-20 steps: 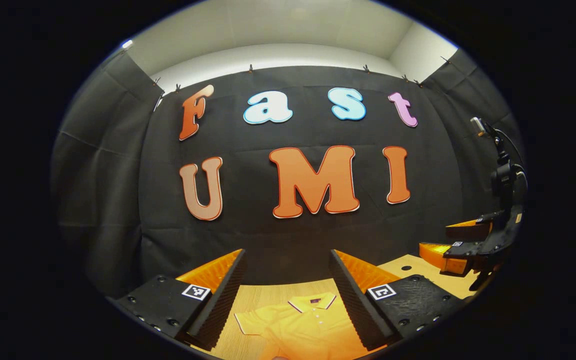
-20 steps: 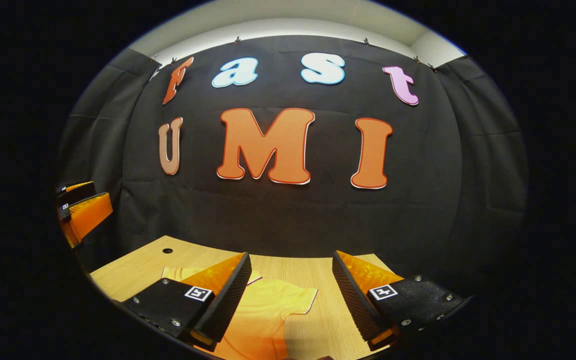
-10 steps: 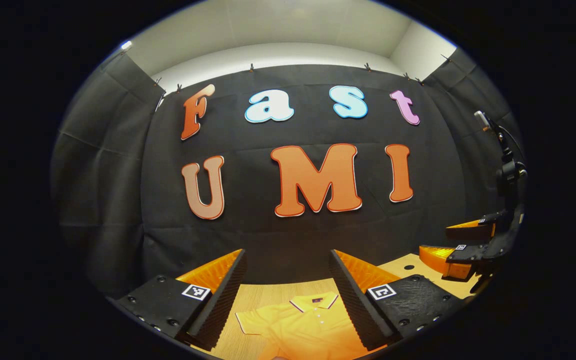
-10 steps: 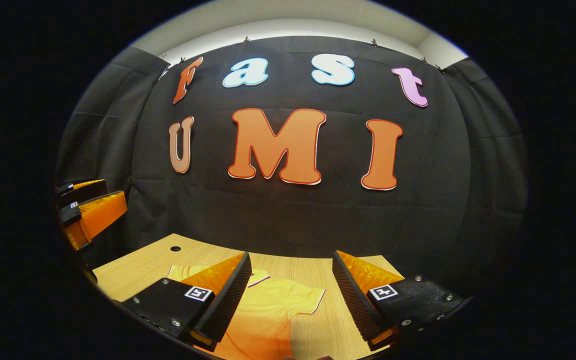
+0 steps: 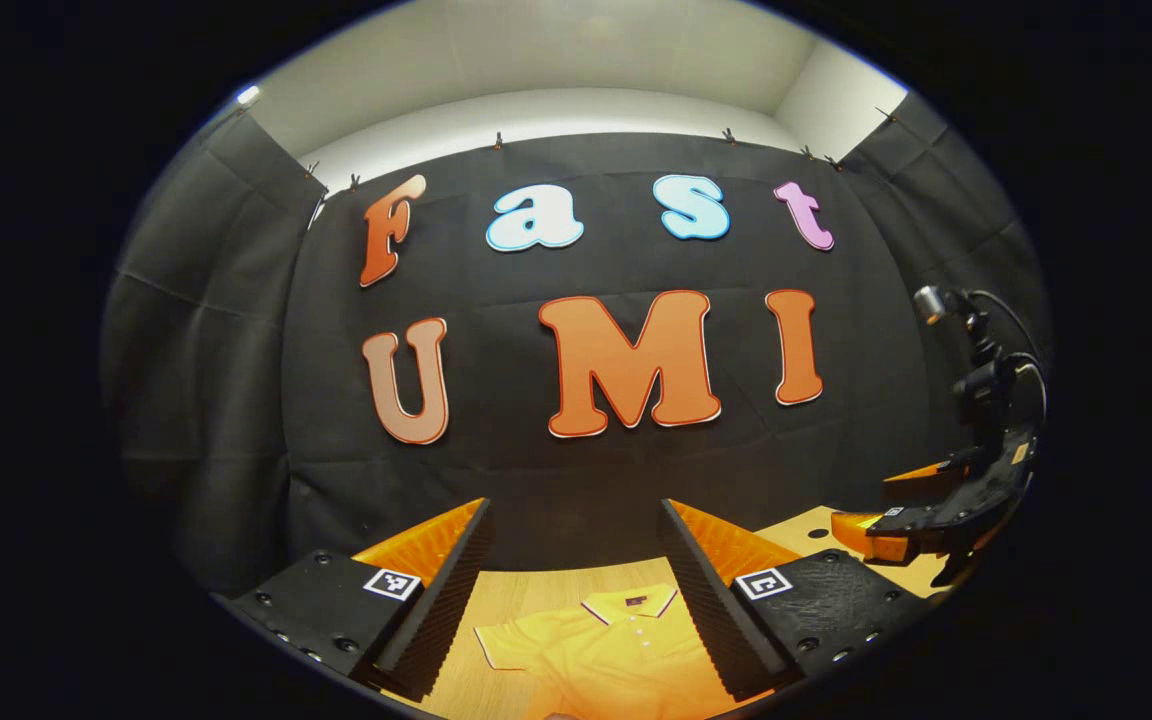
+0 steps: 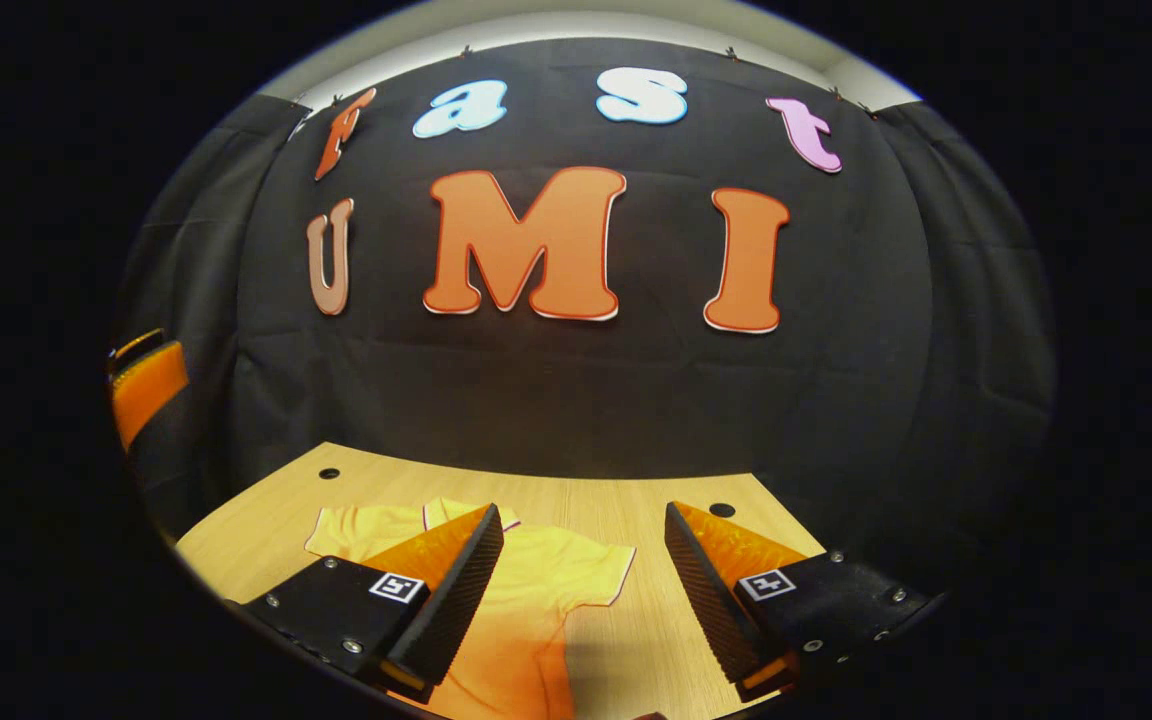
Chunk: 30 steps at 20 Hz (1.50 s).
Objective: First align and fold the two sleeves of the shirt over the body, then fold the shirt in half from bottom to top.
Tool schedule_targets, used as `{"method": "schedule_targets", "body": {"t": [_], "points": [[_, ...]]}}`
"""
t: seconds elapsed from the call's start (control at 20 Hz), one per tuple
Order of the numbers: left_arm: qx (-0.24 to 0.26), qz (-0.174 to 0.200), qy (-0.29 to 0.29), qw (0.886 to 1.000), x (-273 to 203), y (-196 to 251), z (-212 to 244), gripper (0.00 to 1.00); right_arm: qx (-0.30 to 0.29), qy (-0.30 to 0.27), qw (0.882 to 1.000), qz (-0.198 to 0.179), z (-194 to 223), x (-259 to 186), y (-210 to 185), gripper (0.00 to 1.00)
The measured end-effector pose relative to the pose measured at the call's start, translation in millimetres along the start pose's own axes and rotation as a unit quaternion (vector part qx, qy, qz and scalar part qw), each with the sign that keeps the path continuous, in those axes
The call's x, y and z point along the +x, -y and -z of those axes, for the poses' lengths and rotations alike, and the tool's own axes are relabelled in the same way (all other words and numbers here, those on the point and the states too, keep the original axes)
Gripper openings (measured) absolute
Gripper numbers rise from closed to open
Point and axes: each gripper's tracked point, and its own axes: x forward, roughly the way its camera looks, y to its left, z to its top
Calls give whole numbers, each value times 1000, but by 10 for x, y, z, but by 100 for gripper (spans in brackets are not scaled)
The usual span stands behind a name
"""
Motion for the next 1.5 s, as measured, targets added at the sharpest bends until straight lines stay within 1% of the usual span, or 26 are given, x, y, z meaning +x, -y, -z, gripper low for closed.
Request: {"method": "schedule_targets", "body": {"t": [0.1,0.35,0.4,0.5,0.55,0.65,0.7,0.8,0.9,0.95,1.0,1.05,1.1,1.3,1.4,1.5], "points": [[5,-9,3,1000,-42,-49,-28,98,-2,-26,1000,5,128,167,47,98],[17,-46,2,999,-148,-228,-27,99,5,-104,995,-7,521,589,36,98],[19,-54,0,998,-176,-261,-12,98,10,-120,993,-9,607,656,54,98],[20,-72,-7,997,-209,-332,14,99,26,-169,985,-13,823,789,80,98],[21,-80,-11,996,-215,-374,25,98,31,-191,981,-13,929,867,109,97],[23,-97,-19,995,-245,-443,61,99,32,-226,974,-10,1102,1027,167,96],[24,-105,-22,994,-268,-474,74,98,28,-242,970,-10,1199,1101,199,95],[26,-117,-31,992,-281,-511,124,99,21,-286,958,-13,1404,1215,216,93],[26,-125,-42,991,-272,-524,168,98,25,-333,942,-26,1546,1296,212,91],[26,-128,-47,990,-267,-526,191,99,30,-354,934,-31,1608,1342,198,88],[26,-131,-52,990,-277,-524,209,98,38,-372,927,-36,1676,1394,171,87],[27,-134,-57,989,-283,-531,214,98,45,-388,920,-34,1733,1447,167,84],[29,-136,-60,988,-285,-530,234,98,49,-400,915,-37,1794,1517,161,84],[31,-143,-81,986,-286,-524,340,99,56,-464,884,-31,2120,1723,171,82],[31,-146,-94,984,-276,-513,423,98,64,-491,868,-22,2275,1779,180,80],[31,-149,-103,983,-261,-515,481,99,62,-510,858,-17,2381,1808,181,80]]}}
